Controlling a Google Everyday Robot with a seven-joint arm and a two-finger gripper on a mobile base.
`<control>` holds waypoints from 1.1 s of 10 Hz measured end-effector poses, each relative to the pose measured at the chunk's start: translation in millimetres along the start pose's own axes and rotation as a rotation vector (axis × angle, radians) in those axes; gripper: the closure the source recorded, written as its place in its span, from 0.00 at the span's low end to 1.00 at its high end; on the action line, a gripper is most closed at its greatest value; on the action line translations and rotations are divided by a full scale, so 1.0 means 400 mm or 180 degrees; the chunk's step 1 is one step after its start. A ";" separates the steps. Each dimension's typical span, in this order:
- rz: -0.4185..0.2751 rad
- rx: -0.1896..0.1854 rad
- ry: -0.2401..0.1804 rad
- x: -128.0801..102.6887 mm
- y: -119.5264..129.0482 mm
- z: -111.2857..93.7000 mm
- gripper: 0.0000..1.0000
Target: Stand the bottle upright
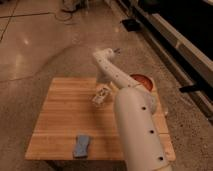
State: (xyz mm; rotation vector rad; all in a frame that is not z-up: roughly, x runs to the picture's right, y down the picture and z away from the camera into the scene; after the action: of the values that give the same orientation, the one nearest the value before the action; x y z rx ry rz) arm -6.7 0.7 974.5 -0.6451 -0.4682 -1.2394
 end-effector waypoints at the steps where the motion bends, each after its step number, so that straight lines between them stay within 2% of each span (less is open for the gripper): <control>1: 0.0002 -0.0019 -0.0022 0.003 -0.001 0.011 0.20; 3: 0.0008 0.0046 -0.0068 0.009 -0.013 0.016 0.20; 6: -0.0091 0.0358 -0.0103 0.004 -0.069 -0.028 0.20; 8: -0.0186 0.0490 -0.0106 -0.009 -0.106 -0.048 0.20; 11: -0.0226 0.0553 -0.0128 -0.021 -0.104 -0.046 0.20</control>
State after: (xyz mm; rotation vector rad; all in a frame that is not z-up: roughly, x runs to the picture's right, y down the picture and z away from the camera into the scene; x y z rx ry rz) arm -49.2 -13.8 963.7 -0.5100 -0.6295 -1.2389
